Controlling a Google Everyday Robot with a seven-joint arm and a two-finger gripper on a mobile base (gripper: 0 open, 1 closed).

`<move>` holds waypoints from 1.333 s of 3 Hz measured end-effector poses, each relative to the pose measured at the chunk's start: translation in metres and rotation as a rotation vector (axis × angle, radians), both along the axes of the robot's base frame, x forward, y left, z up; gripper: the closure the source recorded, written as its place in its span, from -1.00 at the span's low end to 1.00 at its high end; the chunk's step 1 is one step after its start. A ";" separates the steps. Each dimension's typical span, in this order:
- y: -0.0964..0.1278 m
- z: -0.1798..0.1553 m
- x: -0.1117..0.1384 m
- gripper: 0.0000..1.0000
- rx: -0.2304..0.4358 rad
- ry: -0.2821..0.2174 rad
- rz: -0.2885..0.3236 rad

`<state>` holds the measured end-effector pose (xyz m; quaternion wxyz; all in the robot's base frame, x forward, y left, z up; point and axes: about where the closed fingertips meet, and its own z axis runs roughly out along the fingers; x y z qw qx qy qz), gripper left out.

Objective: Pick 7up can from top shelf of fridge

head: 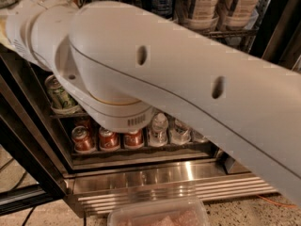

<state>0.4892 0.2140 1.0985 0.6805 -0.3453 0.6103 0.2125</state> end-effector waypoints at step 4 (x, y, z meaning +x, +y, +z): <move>-0.026 -0.016 -0.035 1.00 0.093 0.117 0.090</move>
Offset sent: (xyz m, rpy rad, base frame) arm -0.0022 -0.0324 0.0171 -0.0248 -0.0152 0.0237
